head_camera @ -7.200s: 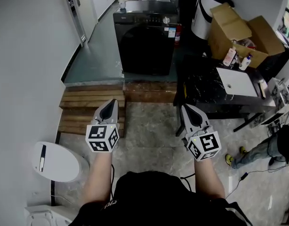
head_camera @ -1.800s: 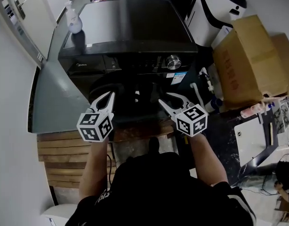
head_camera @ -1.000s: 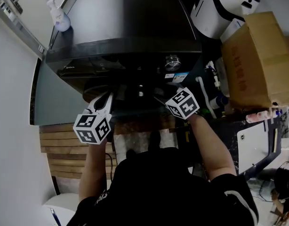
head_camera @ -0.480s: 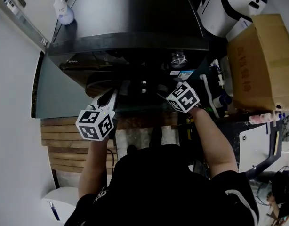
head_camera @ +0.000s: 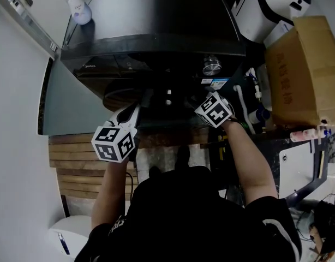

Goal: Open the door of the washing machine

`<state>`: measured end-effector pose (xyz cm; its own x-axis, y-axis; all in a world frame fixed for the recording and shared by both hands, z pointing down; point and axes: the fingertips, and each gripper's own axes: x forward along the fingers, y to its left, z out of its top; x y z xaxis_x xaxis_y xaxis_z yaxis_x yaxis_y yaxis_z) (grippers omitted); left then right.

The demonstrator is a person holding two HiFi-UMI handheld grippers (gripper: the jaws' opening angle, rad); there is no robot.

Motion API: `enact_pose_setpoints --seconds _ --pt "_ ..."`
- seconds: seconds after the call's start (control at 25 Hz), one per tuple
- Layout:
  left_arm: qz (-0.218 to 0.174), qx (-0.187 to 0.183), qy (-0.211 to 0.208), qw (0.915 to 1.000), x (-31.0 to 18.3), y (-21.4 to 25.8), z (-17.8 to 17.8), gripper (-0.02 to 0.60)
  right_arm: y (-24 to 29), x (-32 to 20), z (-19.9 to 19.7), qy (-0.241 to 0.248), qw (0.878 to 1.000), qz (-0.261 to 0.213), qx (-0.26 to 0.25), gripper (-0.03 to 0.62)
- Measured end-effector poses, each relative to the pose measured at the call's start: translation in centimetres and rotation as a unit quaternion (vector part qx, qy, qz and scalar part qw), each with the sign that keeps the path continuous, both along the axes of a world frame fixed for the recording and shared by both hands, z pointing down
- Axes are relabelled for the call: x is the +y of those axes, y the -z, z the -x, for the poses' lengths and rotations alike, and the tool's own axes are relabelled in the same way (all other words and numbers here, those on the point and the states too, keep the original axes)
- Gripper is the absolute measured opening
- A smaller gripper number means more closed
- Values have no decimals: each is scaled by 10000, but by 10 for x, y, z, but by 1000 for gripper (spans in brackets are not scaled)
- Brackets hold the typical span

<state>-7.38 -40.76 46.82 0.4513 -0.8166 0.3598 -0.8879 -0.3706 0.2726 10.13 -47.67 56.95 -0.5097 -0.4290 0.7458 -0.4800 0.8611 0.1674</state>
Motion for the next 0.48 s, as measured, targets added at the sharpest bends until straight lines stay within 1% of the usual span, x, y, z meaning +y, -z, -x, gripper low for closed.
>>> enact_pose_setpoints --seconds 0.16,0.24,0.36,0.48 --pt "10 26 -5 10000 10 0 2 9 -2 -1 -1 -65 9998 -92 184 155" --pt "20 40 1 10000 16 -1 5 9 -3 -2 -1 -139 9997 -82 189 155" --pt "43 76 7 10000 26 -3 8 9 -1 -2 -1 -422 9991 -85 47 161" --pt "60 99 -7 9999 36 -4 12 9 -1 -1 -2 -635 9978 -186 49 164"
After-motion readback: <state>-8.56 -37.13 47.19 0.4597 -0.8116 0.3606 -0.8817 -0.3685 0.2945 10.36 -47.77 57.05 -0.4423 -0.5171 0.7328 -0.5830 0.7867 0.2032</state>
